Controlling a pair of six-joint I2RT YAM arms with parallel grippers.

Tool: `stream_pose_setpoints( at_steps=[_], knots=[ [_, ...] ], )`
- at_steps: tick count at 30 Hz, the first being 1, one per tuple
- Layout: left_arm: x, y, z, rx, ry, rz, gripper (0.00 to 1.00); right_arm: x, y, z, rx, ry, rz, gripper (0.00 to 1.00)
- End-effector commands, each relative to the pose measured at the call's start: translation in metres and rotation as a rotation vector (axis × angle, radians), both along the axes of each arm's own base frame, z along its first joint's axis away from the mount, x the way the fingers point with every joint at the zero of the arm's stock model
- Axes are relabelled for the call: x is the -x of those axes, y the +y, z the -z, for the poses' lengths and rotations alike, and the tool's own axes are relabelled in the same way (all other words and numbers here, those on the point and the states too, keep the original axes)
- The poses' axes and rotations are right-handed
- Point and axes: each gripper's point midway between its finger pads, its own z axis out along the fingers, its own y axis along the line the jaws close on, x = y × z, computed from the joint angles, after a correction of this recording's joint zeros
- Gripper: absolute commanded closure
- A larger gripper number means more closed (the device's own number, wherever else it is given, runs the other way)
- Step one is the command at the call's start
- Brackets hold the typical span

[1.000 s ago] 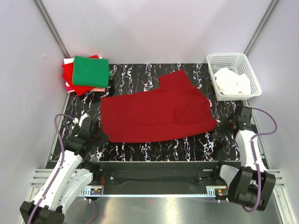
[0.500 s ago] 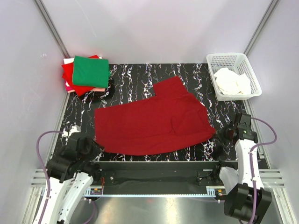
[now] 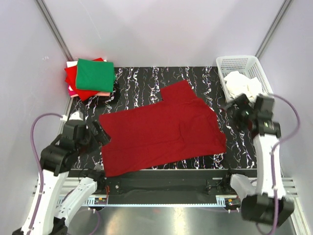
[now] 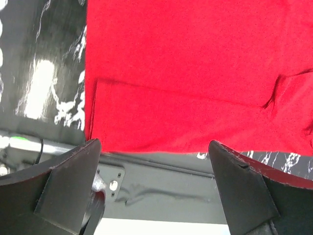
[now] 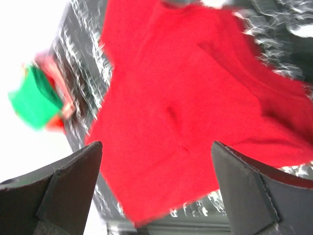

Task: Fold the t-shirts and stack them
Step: Fold the tshirt

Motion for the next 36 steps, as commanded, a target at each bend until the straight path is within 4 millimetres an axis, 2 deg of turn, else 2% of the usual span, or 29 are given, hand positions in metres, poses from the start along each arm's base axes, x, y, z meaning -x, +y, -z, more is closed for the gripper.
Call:
stream_pose_setpoints(
  at_steps=[1, 2, 3, 4, 6, 7, 9, 10, 12, 13, 14, 15, 17, 18, 19, 22, 27, 28, 30, 31, 33, 36],
  knots=[
    [-0.039, -0.005, -0.043, -0.042, -0.18, 0.067, 0.01, -0.062, 0.054, -0.073, 0.073, -0.18, -0.274, 0.0],
    [-0.049, -0.007, -0.06, -0.052, -0.26, 0.088, 0.01, -0.091, 0.053, -0.047, 0.153, -0.083, -0.305, 0.0],
    [-0.053, -0.005, -0.065, -0.071, -0.298, 0.098, 0.01, -0.099, 0.07, -0.043, 0.169, -0.044, -0.373, 0.0],
    [-0.058, -0.004, -0.065, -0.097, -0.322, 0.107, 0.01, -0.13, 0.084, -0.044, 0.172, -0.036, -0.434, 0.0],
    [-0.073, -0.002, -0.052, -0.149, -0.345, 0.126, 0.01, -0.156, 0.091, -0.035, 0.211, -0.005, -0.499, 0.0],
    [-0.076, -0.004, -0.046, -0.152, -0.338, 0.134, 0.01, -0.185, 0.096, -0.027, 0.224, 0.001, -0.516, 0.0],
    [-0.08, -0.01, -0.037, -0.156, -0.299, 0.177, 0.01, -0.212, 0.099, -0.017, 0.261, -0.017, -0.559, 0.0],
    [-0.08, -0.015, -0.035, -0.154, -0.291, 0.217, 0.01, -0.236, 0.101, -0.001, 0.268, -0.004, -0.574, 0.0],
    [-0.08, -0.007, -0.03, -0.202, -0.284, 0.211, 0.01, -0.251, 0.105, 0.02, 0.266, 0.04, -0.617, 0.0],
    [-0.081, 0.003, -0.028, -0.244, -0.289, 0.175, 0.02, -0.27, 0.112, 0.033, 0.245, 0.035, -0.632, 0.0],
    [-0.083, 0.008, -0.021, -0.267, -0.294, 0.156, 0.02, -0.277, 0.118, 0.039, 0.224, 0.031, -0.636, 0.01],
    [-0.079, 0.013, -0.025, -0.268, -0.321, 0.124, 0.03, -0.291, 0.124, 0.04, 0.219, -0.01, -0.635, 0.0],
    [-0.079, 0.011, -0.031, -0.259, -0.374, 0.136, 0.04, -0.31, 0.133, 0.058, 0.216, -0.035, -0.63, 0.0],
    [-0.075, 0.01, -0.037, -0.243, -0.417, 0.138, 0.04, -0.322, 0.134, 0.059, 0.228, -0.07, -0.618, 0.01],
    [-0.074, 0.011, -0.035, -0.242, -0.425, 0.133, 0.03, -0.333, 0.133, 0.072, 0.237, -0.067, -0.599, 0.02],
    [-0.073, 0.017, -0.037, -0.244, -0.454, 0.094, 0.02, -0.356, 0.128, 0.092, 0.273, -0.077, -0.564, 0.05],
    [-0.073, 0.016, -0.035, -0.241, -0.449, 0.095, 0.02, -0.379, 0.127, 0.127, 0.305, -0.1, -0.564, 0.12],
    [-0.073, 0.016, -0.035, -0.242, -0.451, 0.096, 0.02, -0.381, 0.126, 0.142, 0.31, -0.086, -0.561, 0.12],
    [-0.072, 0.016, -0.036, -0.24, -0.458, 0.092, 0.02, -0.387, 0.126, 0.148, 0.315, -0.096, -0.552, 0.16],
    [-0.072, 0.016, -0.036, -0.238, -0.461, 0.091, 0.02, -0.387, 0.127, 0.162, 0.31, -0.08, -0.556, 0.17],
    [-0.071, 0.017, -0.037, -0.237, -0.464, 0.09, 0.03, -0.39, 0.129, 0.169, 0.305, -0.079, -0.548, 0.22],
    [-0.071, 0.016, -0.037, -0.235, -0.469, 0.091, 0.03, -0.392, 0.135, 0.176, 0.308, -0.088, -0.556, 0.25]
  ],
)
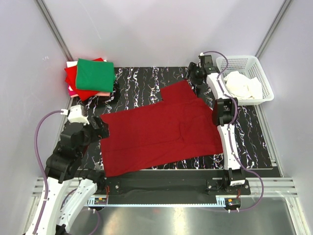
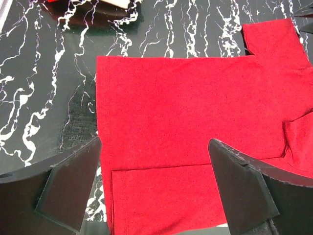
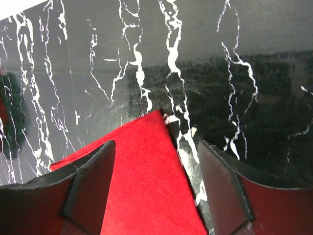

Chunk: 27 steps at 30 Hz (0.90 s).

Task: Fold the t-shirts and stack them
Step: Fold the tshirt

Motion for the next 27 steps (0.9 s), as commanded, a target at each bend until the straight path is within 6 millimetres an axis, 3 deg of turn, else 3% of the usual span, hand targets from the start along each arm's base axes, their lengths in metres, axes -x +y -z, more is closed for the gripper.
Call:
stream_pose_setpoints(
  at_steps=[1, 4, 6, 12, 18, 23, 24, 26, 27],
  knots=[
    [-0.006, 0.003, -0.012, 0.0, -0.066, -0.014, 0.03, -0.008, 0.014, 0.002, 0.005, -0.045, -0.021, 0.26],
    [-0.005, 0.003, -0.012, 0.001, -0.069, -0.018, 0.03, -0.001, 0.029, 0.009, -0.018, -0.022, -0.056, 0.33],
    [-0.004, 0.004, -0.013, 0.001, -0.072, -0.019, 0.03, 0.006, 0.038, 0.016, -0.026, -0.001, -0.078, 0.45],
    [-0.003, 0.004, -0.014, 0.004, -0.081, -0.023, 0.02, 0.007, 0.031, 0.021, 0.021, 0.008, -0.051, 0.6],
    [-0.005, 0.005, -0.012, 0.002, -0.072, -0.028, 0.01, 0.006, 0.025, 0.021, 0.038, 0.005, -0.048, 1.0],
    [-0.005, 0.007, -0.012, 0.0, -0.074, -0.037, 0.02, 0.008, 0.026, 0.012, 0.043, -0.019, -0.071, 1.0],
    [-0.005, 0.008, -0.013, 0.002, -0.076, -0.039, 0.02, 0.007, 0.028, -0.006, 0.033, -0.048, -0.081, 1.0],
    [-0.006, 0.01, -0.011, -0.001, -0.07, -0.052, 0.01, 0.011, 0.032, -0.017, 0.017, -0.063, -0.096, 1.0],
    [-0.007, 0.011, -0.011, -0.003, -0.066, -0.058, 0.01, 0.013, 0.038, -0.041, -0.002, -0.093, -0.113, 1.0]
  ],
)
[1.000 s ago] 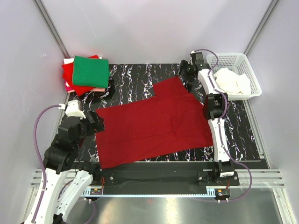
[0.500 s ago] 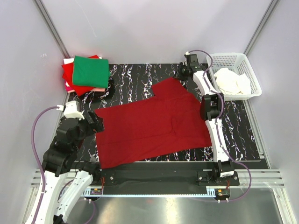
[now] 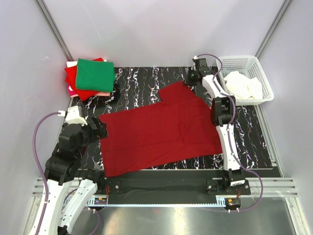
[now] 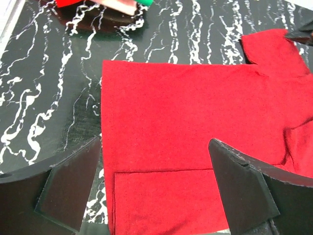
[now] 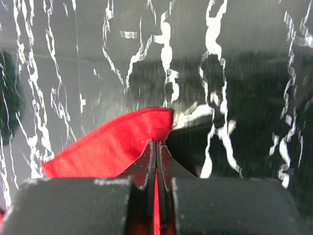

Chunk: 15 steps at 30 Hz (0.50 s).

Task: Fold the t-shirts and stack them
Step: Fold the tshirt

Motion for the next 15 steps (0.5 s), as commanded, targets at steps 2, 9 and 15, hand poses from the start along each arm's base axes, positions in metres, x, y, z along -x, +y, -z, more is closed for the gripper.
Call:
stream_pose_setpoints(
  at_steps=[2, 9, 15],
  knots=[
    [-0.012, 0.007, -0.003, -0.011, -0.022, -0.045, 0.02, 0.017, 0.017, -0.064, -0.025, -0.07, -0.064, 1.0],
    [-0.044, 0.028, 0.048, -0.087, 0.288, -0.181, 0.03, 0.083, 0.036, -0.152, -0.043, -0.187, -0.088, 1.0],
    [-0.098, 0.023, 0.09, -0.028, 0.428, -0.192, 0.21, 0.138, 0.024, -0.179, -0.061, -0.224, -0.094, 1.0]
  ],
)
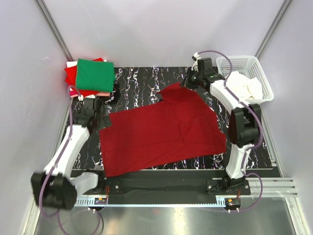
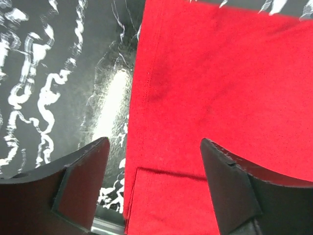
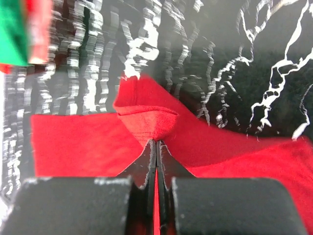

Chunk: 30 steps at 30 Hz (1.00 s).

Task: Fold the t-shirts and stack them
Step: Fold the tshirt

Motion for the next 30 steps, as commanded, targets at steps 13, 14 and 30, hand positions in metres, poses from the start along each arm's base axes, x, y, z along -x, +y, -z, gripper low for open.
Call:
stream_pose_setpoints(
  at_steps=[13, 14, 30],
  knots=[
    [-0.132, 0.031, 0.07, 0.219, 0.08, -0.084, 0.32, 0.03, -0.002, -0.044, -0.075, -0.14, -0.056, 1.0],
    [-0.136, 0.033, 0.072, 0.246, 0.073, -0.082, 0.33, 0.031, -0.002, -0.044, -0.08, -0.14, -0.059, 1.0],
    [-0.15, 0.063, 0.131, 0.157, 0.176, -0.191, 0.44, 0.034, 0.003, -0.056, -0.109, -0.169, -0.083, 1.0]
  ],
)
